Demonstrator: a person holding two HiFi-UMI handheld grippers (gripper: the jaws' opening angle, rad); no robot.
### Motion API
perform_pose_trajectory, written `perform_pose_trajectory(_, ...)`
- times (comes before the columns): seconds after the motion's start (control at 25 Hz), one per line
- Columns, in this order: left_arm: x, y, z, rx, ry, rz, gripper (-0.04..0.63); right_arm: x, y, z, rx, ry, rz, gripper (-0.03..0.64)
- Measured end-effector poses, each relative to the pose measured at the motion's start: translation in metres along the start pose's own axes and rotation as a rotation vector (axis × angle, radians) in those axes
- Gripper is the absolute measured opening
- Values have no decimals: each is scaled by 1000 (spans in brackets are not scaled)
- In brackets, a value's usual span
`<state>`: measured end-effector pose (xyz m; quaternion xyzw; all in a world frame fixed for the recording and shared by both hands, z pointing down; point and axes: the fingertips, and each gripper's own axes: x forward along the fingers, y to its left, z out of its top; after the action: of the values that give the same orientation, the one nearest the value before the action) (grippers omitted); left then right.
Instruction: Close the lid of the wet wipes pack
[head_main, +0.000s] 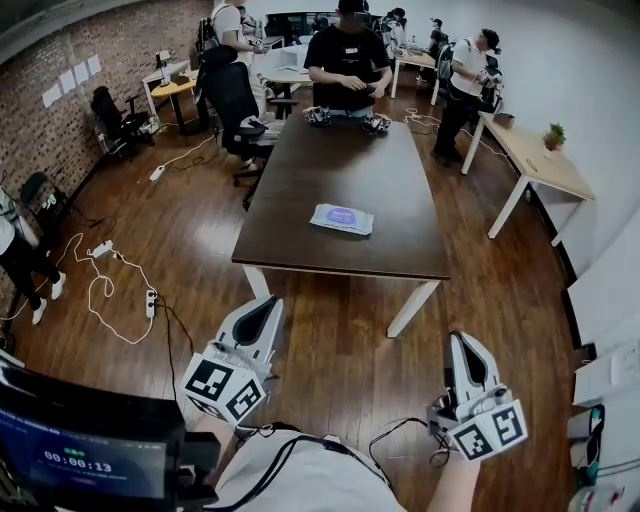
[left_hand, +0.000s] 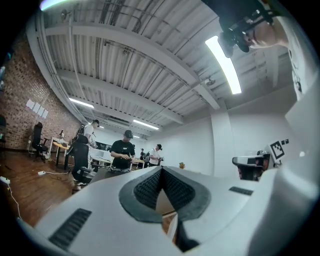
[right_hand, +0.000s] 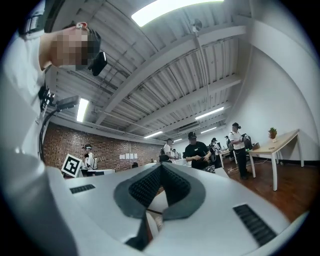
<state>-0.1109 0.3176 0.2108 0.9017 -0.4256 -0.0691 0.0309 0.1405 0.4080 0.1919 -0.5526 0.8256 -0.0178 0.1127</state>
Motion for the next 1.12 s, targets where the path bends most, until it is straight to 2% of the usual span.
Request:
perform_pose_trajectory(0.2,-6,-9,-7,16,32,-18,-3,-18,4,-7,-8,13,-38,8)
perform_pose_trajectory(0.52,-7,-18,-1,9,32,-40,-3,-20,7,12,-54,-13,-52,6)
perform_pose_trajectory(0.76,-19,4,9,1,24,-66,-2,-2,35,0,-71,13,-55,7)
perform_pose_trajectory(1.12,-22,4,-7,0,26,-64,-2,-8,29,-17,-84,27,-70,6)
